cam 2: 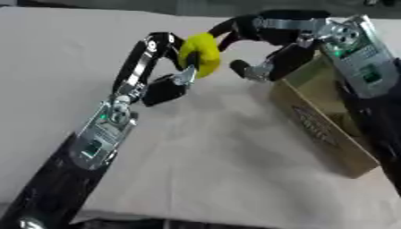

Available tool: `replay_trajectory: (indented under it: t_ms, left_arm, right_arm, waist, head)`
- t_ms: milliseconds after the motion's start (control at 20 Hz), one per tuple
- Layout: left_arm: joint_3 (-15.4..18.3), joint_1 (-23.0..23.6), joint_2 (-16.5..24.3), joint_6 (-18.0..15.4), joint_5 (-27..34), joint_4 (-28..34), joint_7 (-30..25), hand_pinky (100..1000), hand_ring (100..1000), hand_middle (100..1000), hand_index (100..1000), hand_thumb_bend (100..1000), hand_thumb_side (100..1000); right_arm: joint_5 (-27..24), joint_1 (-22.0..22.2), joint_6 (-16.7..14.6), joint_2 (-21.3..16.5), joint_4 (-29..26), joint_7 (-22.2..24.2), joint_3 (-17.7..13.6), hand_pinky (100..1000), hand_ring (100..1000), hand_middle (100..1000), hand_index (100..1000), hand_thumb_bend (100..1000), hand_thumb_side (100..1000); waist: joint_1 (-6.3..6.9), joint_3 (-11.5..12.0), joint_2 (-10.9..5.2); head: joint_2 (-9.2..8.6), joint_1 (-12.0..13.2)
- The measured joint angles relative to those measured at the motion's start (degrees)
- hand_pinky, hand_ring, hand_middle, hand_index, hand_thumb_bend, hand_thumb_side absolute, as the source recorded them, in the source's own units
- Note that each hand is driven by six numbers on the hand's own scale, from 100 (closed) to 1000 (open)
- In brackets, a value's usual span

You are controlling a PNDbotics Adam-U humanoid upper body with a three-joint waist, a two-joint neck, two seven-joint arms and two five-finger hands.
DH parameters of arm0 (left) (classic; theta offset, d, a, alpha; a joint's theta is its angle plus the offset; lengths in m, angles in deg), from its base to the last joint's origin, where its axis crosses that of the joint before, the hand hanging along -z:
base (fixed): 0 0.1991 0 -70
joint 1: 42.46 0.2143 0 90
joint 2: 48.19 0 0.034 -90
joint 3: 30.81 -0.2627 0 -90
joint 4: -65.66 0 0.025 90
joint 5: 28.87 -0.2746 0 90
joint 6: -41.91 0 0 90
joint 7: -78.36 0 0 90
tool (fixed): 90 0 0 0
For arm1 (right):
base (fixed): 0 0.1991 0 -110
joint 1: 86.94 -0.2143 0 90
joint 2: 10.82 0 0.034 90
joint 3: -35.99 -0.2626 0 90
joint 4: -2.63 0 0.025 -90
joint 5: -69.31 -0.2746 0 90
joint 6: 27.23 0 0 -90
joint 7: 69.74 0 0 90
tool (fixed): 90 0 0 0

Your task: Pick up the objects with one hand, pass them to the other hand, and then place them into the box on the other side of the table.

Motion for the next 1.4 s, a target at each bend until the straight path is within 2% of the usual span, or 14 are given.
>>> replay_trajectory:
  t_ms: [150,550,1100,1400]
  left_arm:
    - [0.0,-0.01,-0.18,-0.07,-0.02,-0.78,0.05,625,423,486,592,100,316]
    - [0.03,-0.09,-1.32,-0.73,-0.05,-2.78,0.87,625,422,485,591,100,323]
    - [0.06,-0.65,-2.52,-1.26,-0.28,-3.0,1.37,627,424,487,592,100,327]
    - [0.03,-0.78,-2.74,-1.6,-0.33,-2.41,1.06,628,424,488,593,100,330]
  right_arm:
    - [-1.28,-0.35,0.87,0.01,0.0,0.16,0.02,1000,864,949,953,100,332]
    - [-3.61,-0.48,3.38,0.05,-0.3,0.91,0.03,1000,865,947,957,100,344]
    - [-3.59,-0.74,3.42,0.1,-0.31,1.06,0.38,1000,869,953,958,100,355]
    - [-2.51,-0.94,2.35,0.15,-0.24,1.2,0.44,1000,877,960,957,100,358]
  waist:
    - [0.0,0.12,0.01]
    - [0.0,0.22,0.02]
    - [0.0,0.57,0.06]
    - [0.0,0.7,0.06]
  head:
    - [0.0,-0.33]
    - [-0.01,-0.81]
    - [-0.03,-0.98]
    - [-0.03,-0.98]
